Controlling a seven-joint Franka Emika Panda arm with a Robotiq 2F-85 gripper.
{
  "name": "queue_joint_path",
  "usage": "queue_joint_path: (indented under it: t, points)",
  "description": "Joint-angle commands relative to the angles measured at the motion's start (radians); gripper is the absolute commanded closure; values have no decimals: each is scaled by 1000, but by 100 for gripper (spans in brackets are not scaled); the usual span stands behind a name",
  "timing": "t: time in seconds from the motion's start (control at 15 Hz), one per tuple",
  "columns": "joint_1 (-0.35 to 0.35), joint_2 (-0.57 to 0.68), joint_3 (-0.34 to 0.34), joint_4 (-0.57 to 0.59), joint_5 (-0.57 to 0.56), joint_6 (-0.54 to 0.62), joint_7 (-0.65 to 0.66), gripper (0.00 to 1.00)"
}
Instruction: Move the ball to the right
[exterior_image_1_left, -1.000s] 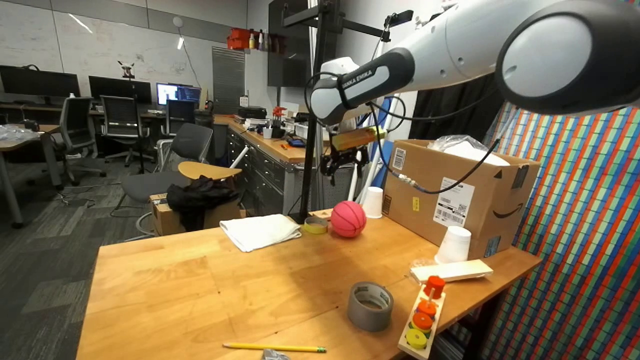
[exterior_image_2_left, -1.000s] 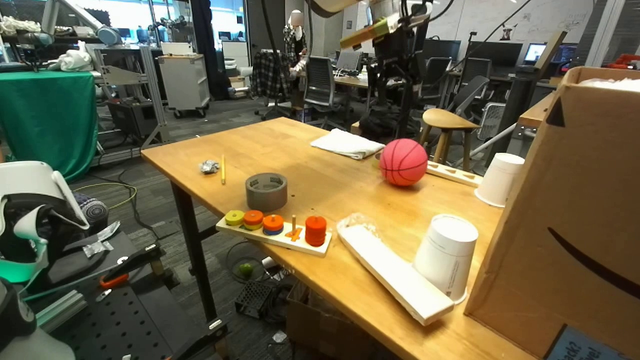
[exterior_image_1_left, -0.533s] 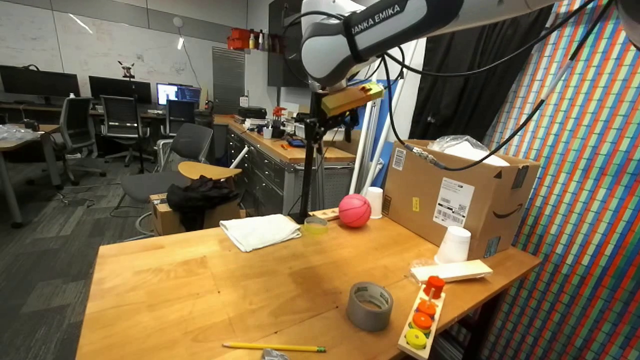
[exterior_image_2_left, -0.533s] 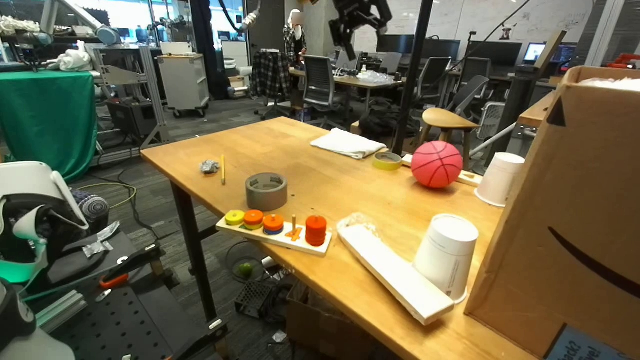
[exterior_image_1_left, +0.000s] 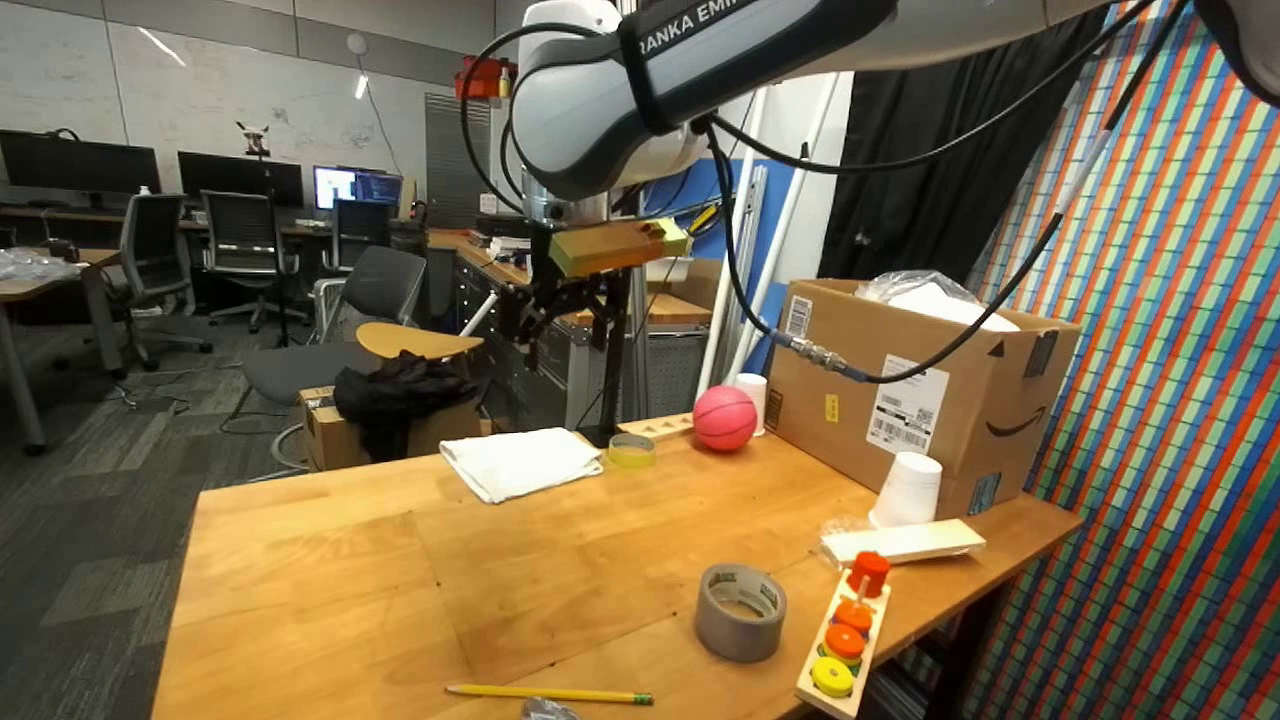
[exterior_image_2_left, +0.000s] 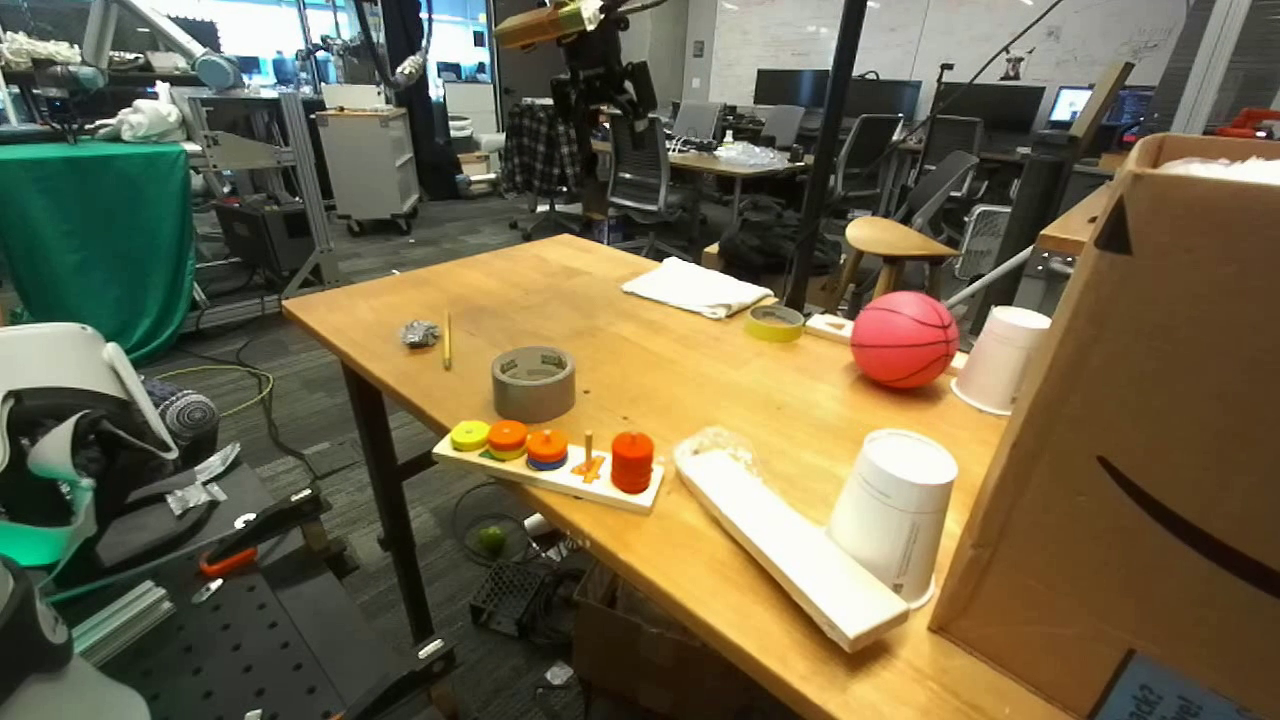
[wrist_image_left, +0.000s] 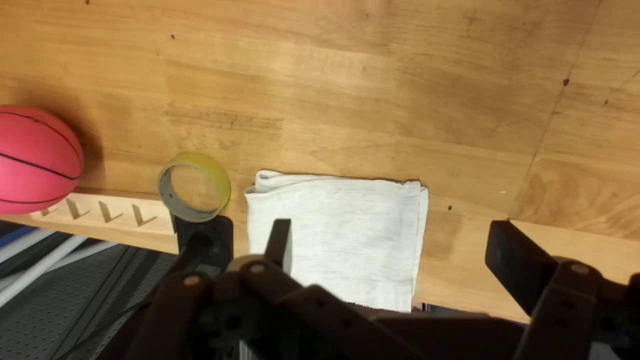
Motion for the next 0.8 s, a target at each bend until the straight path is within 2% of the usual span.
queue_joint_path:
  t: [0.0, 0.33, 0.73]
  points:
    - [-24, 3, 9, -34, 60, 41, -51, 0]
    - [-50, 50, 0, -44, 100, 79, -87, 0]
    - [-119, 134, -15, -28, 164, 118, -173, 0]
